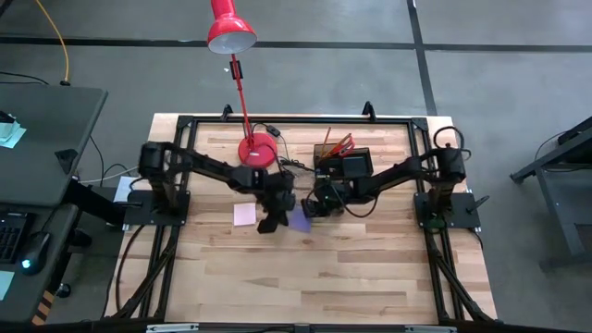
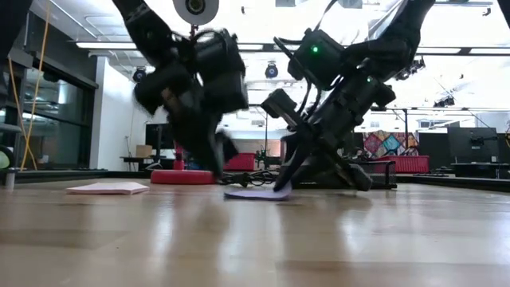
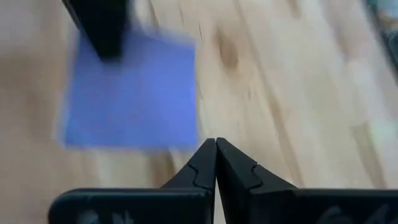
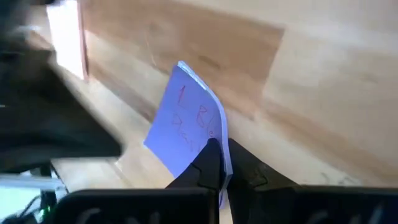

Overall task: Pick and place office supplies into organizer
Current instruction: Put the purple sticky notes into the black desk organizer

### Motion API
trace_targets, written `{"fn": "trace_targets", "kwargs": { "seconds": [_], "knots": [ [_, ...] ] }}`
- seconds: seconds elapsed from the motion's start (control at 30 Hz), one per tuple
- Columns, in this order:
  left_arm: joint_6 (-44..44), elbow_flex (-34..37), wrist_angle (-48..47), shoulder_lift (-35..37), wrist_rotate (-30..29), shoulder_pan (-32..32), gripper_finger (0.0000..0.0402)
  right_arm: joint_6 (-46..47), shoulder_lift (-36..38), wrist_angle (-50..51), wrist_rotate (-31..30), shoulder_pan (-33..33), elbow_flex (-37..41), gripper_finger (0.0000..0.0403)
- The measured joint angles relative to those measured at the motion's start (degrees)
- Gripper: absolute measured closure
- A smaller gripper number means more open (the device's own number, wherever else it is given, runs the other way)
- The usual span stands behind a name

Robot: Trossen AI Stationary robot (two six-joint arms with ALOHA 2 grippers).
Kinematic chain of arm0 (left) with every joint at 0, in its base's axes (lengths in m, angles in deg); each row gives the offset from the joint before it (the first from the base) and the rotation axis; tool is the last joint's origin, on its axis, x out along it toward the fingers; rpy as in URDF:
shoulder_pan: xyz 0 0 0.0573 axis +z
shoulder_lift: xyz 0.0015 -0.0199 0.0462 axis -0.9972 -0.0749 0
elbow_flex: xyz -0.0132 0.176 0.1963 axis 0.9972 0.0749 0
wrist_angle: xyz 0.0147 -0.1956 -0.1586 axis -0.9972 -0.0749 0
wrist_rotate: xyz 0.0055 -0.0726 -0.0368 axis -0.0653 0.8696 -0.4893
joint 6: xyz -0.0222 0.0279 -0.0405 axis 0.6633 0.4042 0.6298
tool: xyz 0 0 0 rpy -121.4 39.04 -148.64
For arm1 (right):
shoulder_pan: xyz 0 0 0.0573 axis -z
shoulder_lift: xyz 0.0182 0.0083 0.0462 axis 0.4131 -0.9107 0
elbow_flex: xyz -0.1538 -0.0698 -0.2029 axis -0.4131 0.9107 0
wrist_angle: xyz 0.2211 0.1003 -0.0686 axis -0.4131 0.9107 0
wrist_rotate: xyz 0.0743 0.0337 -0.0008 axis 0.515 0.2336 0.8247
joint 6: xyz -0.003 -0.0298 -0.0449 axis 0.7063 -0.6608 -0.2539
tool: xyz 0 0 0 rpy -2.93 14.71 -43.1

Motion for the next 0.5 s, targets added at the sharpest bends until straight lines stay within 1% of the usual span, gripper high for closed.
{"fn": "trace_targets", "kwargs": {
  "seconds": [0.07,0.13,0.23,0.3,0.33,0.4,0.5],
  "knots": [
    [-0.7,-0.3,-0.4,2.8,0.3,1.2,0.0401,-0.1,1.5,2.5,-1.6,0.1,0.0,0.0402],
    [-1.6,-0.3,-3.1,4.7,0.3,2.5,0.0401,-0.6,3.6,4.9,-2.2,0.1,0.0,0.0402],
    [-5.2,-0.4,-5.5,7.6,-0.5,4.0,0.0401,-1.8,8.2,11.1,-4.5,0.1,0.0,0.0402],
    [-7.1,-0.3,-7.6,9.7,-1.1,5.5,0.0401,-1.9,11.6,15.1,-5.1,0.1,0.0,0.0402],
    [-7.9,-0.4,-7.2,10.1,-1.6,6.0,0.0399,-1.9,13.5,17.8,-5.6,0.1,0.0,0.0402],
    [-9.1,-0.3,-8.0,10.5,-2.1,7.3,0.039,-1.4,17.4,22.7,-5.9,-0.2,0.0,0.0402],
    [-9.8,-0.5,-7.4,11.1,-1.9,8.9,0.0357,0.3,24.4,32.7,-7.9,-1.1,0.0,0.0402]
  ]
}}
